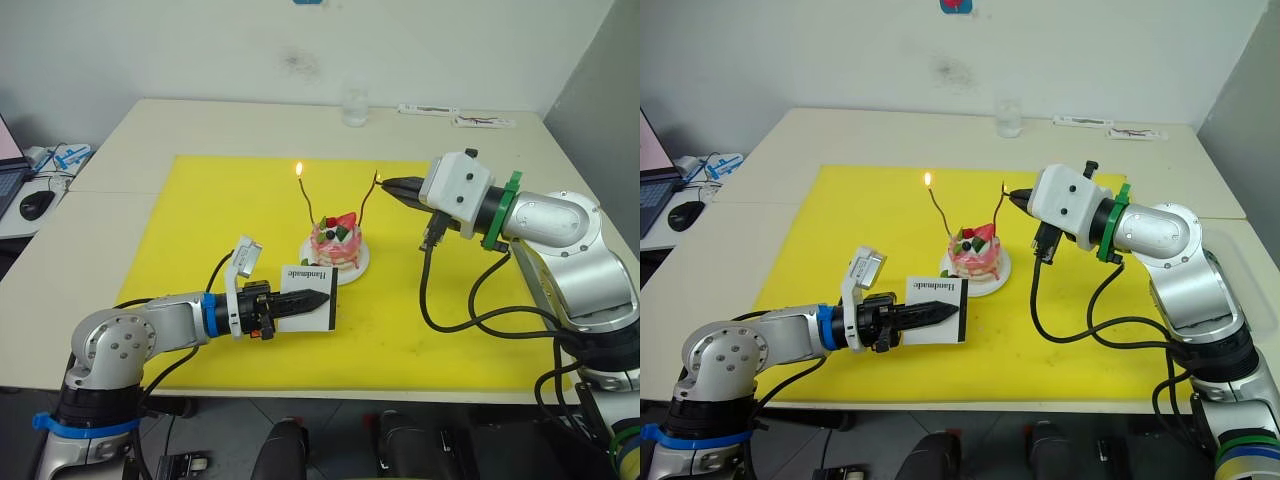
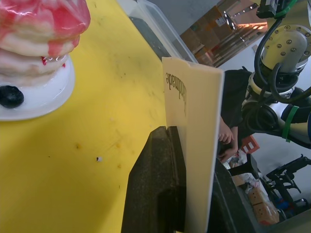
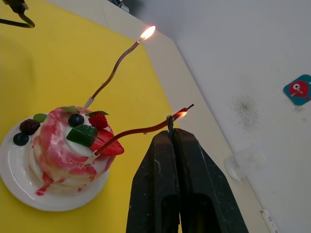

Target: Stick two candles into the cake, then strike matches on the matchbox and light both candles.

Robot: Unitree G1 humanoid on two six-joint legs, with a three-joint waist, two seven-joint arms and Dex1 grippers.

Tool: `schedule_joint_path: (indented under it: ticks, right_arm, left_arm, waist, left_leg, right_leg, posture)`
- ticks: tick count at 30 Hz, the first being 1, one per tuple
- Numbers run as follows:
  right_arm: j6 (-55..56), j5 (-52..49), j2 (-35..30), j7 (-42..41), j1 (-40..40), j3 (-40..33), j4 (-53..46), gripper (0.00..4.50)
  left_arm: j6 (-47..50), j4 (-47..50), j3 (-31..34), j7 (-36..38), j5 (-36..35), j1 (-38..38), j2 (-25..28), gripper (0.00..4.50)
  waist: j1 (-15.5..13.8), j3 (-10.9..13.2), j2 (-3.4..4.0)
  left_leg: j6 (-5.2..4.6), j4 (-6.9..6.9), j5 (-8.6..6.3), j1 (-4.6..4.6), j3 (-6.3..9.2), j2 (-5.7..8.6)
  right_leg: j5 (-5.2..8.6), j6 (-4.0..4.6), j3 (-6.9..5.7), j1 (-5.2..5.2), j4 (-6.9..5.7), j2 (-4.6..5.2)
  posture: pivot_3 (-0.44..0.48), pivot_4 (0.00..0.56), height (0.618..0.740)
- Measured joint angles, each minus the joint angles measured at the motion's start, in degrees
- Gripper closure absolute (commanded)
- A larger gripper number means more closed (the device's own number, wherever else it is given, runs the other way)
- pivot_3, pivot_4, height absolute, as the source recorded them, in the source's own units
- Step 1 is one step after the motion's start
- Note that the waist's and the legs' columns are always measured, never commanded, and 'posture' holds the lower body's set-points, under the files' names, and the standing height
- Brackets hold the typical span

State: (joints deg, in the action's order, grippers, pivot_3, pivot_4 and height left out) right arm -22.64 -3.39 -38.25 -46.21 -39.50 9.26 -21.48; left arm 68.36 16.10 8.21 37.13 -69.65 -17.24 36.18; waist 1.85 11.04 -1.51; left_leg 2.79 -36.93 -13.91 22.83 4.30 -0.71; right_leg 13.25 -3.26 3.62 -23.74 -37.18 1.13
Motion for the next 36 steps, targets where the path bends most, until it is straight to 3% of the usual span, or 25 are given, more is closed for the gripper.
schedule_joint_path:
  ticks: [17, 36]
  right_arm:
    - [-0.69, -0.99, 0.59, -0.80, -1.10, -0.01, 0.19, 4.46]
    - [-8.73, -5.05, 2.07, 0.33, -2.28, -1.38, 0.17, 4.46]
  left_arm:
    - [0.00, 0.00, -0.01, 0.01, 0.00, 0.00, -0.17, 4.50]
    - [0.00, 0.00, -0.01, 0.00, 0.00, 0.00, -0.37, 4.50]
  waist:
    - [0.00, 0.00, 0.00]
    - [0.01, 0.00, 0.00]
  left_leg:
    - [0.00, 0.00, 0.00, 0.00, 0.00, 0.00]
    - [0.00, 0.00, 0.00, 0.00, 0.00, 0.00]
  right_leg:
    - [0.00, 0.00, 0.00, 0.00, 0.00, 0.00]
    - [-0.12, 0.20, -0.01, 0.00, 0.00, 0.00]
  posture:
    - [0.000, 0.150, 0.740]
    - [0.000, 0.150, 0.740]
